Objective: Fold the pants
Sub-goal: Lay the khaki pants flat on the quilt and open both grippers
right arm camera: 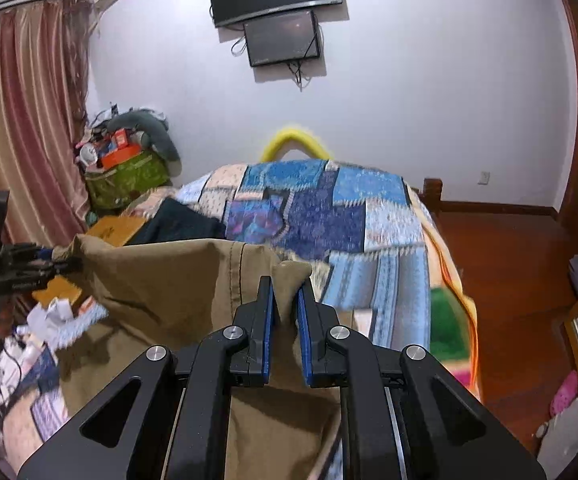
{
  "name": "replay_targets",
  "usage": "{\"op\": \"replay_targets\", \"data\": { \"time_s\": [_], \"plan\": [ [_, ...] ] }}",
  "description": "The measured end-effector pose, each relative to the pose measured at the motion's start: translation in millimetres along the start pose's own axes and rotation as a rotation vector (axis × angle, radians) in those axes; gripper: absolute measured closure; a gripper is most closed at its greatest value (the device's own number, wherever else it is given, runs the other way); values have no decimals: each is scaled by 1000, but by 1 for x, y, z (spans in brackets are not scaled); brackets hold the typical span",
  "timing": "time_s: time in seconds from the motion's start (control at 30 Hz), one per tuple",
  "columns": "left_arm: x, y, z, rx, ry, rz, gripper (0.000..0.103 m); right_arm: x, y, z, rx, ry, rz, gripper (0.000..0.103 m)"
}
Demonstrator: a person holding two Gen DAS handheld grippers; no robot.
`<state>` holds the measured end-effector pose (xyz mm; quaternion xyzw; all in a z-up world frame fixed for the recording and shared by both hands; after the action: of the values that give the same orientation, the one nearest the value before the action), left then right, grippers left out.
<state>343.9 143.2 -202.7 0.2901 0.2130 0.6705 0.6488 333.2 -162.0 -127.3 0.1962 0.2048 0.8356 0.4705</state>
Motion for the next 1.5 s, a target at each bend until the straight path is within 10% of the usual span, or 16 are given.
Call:
{"op": "replay_targets", "data": {
  "time_s": [0.8,1.23,1.5],
  "plan": [
    [-6,36,-134,125,13,24,49,34,48,-162,233,-49,-50,84],
    [-10,83,-102,22,34,40,12,69,88,-136,140,61,-40,43],
    [-54,78,-88,4,-114,21,10,110,42,-145,222,257,-3,39]
  ]
}}
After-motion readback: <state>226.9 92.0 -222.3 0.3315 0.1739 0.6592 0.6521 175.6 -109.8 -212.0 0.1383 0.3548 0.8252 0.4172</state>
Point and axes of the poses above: each gripper's, at about its wrist camera, not at the fingertips, and y roughly against the way its jaws point, x to its left, z to its top, the point moved 8 cm from there along -y, roughly the way its jaws point, and after that the axes turned 5 degrees about -x, right-handed, at the moved point
